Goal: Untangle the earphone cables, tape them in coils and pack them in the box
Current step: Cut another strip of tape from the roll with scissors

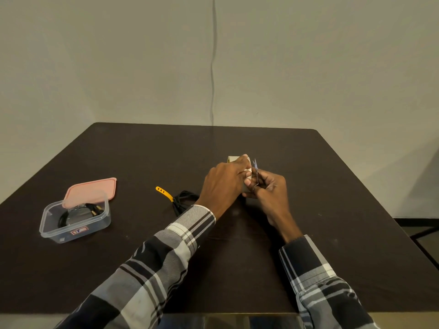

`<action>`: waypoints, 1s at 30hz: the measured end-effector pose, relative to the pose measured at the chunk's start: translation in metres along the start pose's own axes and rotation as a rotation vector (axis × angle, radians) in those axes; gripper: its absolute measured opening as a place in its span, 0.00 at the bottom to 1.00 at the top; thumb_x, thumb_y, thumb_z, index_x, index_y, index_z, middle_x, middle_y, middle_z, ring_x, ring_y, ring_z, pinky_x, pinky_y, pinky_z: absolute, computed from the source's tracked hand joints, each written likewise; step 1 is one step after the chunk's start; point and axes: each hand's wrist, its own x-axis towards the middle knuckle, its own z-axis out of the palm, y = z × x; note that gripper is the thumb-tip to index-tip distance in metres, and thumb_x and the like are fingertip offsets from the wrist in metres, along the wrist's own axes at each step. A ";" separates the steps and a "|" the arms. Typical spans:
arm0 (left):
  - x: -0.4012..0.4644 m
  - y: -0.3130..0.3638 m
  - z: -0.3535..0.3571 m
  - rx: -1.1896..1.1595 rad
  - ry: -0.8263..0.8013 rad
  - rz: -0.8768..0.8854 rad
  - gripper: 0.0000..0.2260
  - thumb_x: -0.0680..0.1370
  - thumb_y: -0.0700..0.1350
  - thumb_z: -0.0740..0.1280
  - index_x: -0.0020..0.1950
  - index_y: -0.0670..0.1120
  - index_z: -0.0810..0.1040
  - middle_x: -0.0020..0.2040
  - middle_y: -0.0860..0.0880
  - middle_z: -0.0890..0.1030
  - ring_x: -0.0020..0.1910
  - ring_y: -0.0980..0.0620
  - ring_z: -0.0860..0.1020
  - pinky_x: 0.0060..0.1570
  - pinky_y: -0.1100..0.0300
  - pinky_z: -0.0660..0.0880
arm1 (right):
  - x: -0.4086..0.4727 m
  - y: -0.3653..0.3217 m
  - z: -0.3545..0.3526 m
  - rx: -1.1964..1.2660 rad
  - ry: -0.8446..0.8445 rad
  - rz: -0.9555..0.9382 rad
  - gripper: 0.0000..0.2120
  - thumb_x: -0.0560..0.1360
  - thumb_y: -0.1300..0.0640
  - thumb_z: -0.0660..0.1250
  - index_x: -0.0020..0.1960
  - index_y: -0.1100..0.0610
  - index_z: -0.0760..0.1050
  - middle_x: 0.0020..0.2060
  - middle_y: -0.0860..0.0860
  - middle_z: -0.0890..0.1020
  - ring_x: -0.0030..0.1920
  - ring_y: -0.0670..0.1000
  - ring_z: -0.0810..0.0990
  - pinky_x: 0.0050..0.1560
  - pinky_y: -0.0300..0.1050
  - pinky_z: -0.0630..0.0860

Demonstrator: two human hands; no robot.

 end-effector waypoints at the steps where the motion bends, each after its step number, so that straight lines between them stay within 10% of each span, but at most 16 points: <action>1: 0.000 0.000 0.000 0.003 -0.002 0.002 0.14 0.80 0.55 0.56 0.61 0.54 0.74 0.48 0.47 0.84 0.46 0.43 0.82 0.45 0.47 0.80 | 0.000 0.000 0.000 0.001 -0.001 0.001 0.11 0.77 0.71 0.67 0.48 0.57 0.84 0.41 0.46 0.87 0.44 0.47 0.86 0.41 0.47 0.84; 13: 0.004 0.001 -0.011 -0.016 0.036 -0.040 0.14 0.78 0.51 0.67 0.64 0.56 0.77 0.56 0.49 0.83 0.52 0.45 0.81 0.49 0.52 0.77 | -0.004 -0.004 0.001 -0.006 -0.005 0.014 0.12 0.77 0.69 0.68 0.47 0.54 0.84 0.42 0.49 0.87 0.46 0.50 0.85 0.41 0.45 0.84; 22: 0.000 0.011 -0.020 0.228 -0.057 -0.041 0.13 0.83 0.51 0.59 0.65 0.54 0.78 0.73 0.54 0.71 0.72 0.46 0.69 0.66 0.34 0.65 | -0.003 -0.004 0.002 -0.007 -0.034 0.000 0.12 0.77 0.68 0.68 0.49 0.52 0.83 0.45 0.51 0.87 0.49 0.54 0.86 0.42 0.45 0.84; 30: 0.003 0.016 -0.021 0.298 -0.007 -0.001 0.11 0.80 0.42 0.63 0.57 0.49 0.83 0.61 0.53 0.78 0.55 0.49 0.79 0.68 0.36 0.63 | -0.003 -0.002 0.001 -0.024 -0.036 0.015 0.12 0.77 0.68 0.68 0.52 0.52 0.83 0.47 0.53 0.87 0.50 0.56 0.85 0.45 0.50 0.85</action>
